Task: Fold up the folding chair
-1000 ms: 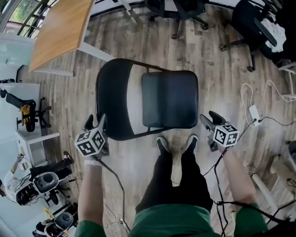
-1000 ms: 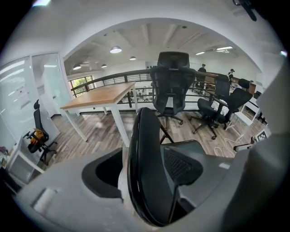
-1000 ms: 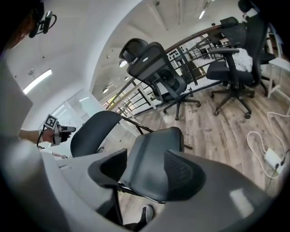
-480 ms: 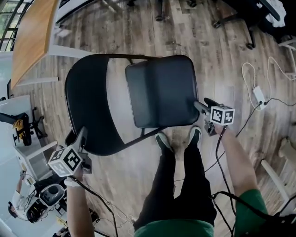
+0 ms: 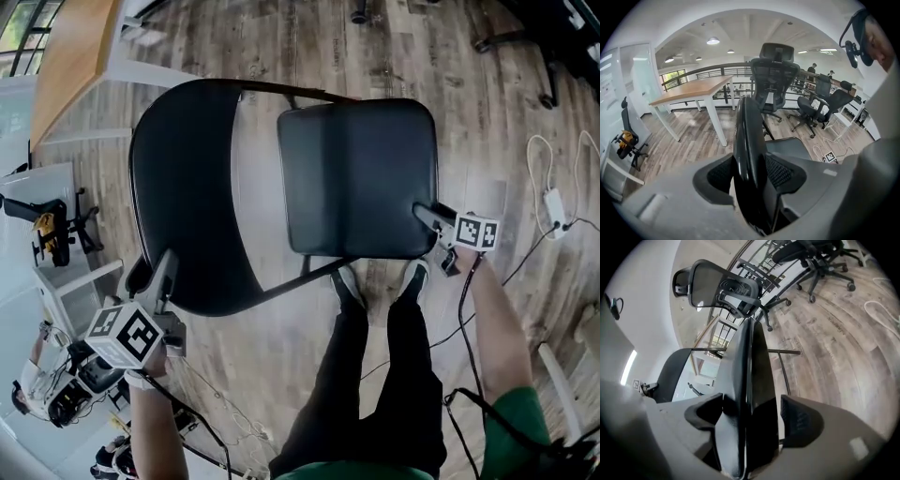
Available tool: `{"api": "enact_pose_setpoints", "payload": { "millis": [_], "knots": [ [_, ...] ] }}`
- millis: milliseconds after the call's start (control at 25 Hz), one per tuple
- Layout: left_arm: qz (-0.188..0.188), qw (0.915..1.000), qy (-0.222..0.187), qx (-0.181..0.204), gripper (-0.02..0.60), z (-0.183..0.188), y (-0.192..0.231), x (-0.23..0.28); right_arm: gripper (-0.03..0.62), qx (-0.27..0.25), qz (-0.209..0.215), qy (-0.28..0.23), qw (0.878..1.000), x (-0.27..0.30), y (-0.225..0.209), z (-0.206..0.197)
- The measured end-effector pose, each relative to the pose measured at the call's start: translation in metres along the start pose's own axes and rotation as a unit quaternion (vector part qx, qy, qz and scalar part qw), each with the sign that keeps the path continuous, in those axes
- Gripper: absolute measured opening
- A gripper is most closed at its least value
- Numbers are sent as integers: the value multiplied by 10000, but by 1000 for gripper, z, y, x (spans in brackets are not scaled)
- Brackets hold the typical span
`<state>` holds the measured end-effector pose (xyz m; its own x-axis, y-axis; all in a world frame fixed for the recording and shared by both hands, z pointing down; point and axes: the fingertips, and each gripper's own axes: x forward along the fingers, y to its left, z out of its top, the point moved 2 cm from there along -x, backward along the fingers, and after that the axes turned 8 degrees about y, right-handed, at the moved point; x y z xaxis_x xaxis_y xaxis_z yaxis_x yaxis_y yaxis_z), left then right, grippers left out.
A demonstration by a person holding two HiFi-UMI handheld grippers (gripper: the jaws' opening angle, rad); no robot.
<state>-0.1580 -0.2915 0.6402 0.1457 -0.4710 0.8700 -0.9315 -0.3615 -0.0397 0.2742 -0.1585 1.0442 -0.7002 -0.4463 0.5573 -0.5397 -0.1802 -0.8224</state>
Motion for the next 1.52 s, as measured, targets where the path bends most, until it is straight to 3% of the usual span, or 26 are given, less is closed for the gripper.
{"api": "enact_pose_setpoints", "payload": {
  "millis": [280,520,720,880,1040,1280,1520],
  "knots": [
    [-101,9998,-187,22,211,-3,3,1,364,179,316,10,9993,6,3,-5],
    [-159,9996,-236,-86,206,-3,17,-5,333,409,343,2,9986,-1,17,-12],
    [-135,9983,-546,-123,196,10,33,-37,287,517,552,-47,9971,-3,83,-13],
    [-188,9963,-831,-108,188,25,25,-65,270,303,440,-94,9985,-10,140,-13],
    [-297,9922,-1164,-324,170,37,22,-89,256,177,258,-133,9994,-11,193,-11],
    [-232,9893,-1287,-649,158,45,41,-113,239,169,95,-153,9997,-2,262,-17],
    [-246,9879,-1420,-565,158,52,50,-134,219,147,46,-246,9996,12,327,-22]
  ]
}}
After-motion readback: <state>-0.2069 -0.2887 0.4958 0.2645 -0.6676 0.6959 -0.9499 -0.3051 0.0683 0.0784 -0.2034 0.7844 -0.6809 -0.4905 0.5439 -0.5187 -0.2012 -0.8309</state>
